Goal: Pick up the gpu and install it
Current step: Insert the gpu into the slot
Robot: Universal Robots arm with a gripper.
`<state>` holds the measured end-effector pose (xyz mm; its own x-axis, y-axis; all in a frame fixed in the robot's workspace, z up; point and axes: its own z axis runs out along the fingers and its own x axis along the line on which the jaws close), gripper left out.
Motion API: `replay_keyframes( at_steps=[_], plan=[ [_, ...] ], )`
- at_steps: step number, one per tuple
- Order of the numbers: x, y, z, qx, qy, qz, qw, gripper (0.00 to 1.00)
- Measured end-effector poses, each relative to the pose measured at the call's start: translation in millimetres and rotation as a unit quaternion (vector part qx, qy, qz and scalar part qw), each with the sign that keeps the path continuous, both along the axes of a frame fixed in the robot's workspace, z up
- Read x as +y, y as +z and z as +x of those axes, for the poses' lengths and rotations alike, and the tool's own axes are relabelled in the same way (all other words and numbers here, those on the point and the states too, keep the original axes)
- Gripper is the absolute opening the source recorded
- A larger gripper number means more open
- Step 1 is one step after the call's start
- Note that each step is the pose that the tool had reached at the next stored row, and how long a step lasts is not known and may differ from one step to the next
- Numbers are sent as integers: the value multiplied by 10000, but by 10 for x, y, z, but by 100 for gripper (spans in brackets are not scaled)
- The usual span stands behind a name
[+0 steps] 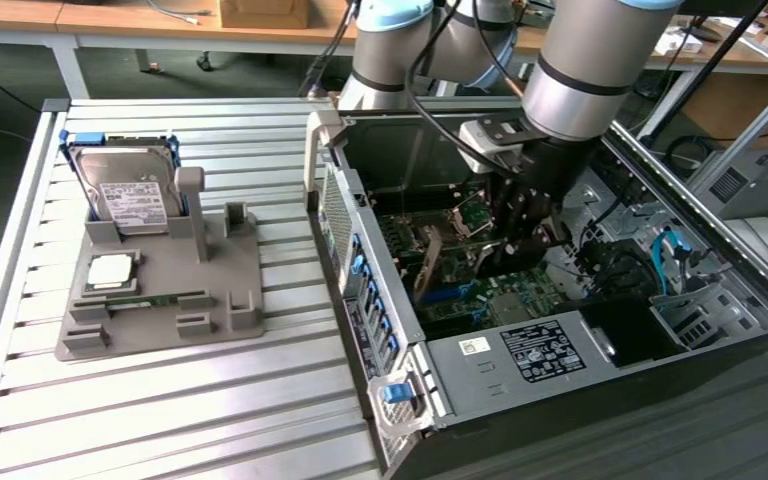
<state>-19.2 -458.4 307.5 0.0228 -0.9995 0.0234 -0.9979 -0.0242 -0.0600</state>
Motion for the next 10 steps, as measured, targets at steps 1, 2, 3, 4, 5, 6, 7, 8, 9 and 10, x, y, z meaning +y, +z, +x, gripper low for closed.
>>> replay_keyframes(
  at_steps=[1, 2, 3, 4, 5, 6, 7, 8, 9, 10],
  plan=[
    [12, -7, -6, 0, 0, 3, 10000, 27],
    [24, -15, -15, 0, 0, 5, 10000, 27],
    [40, -26, -39, 0, 0, 7, 10000, 27],
    [46, -34, -71, 0, 0, 8, 10000, 27],
    [47, -39, -95, 0, 0, 8, 10000, 27],
    [49, -44, -114, 0, 0, 7, 10000, 27],
    [52, -51, -140, 0, 0, 7, 10000, 27],
    [56, -57, -153, 0, 0, 6, 10000, 27],
    [61, -65, -169, 0, 0, 7, 10000, 27],
    [71, -76, -189, 0, -1, 7, 10000, 27]
  ],
)
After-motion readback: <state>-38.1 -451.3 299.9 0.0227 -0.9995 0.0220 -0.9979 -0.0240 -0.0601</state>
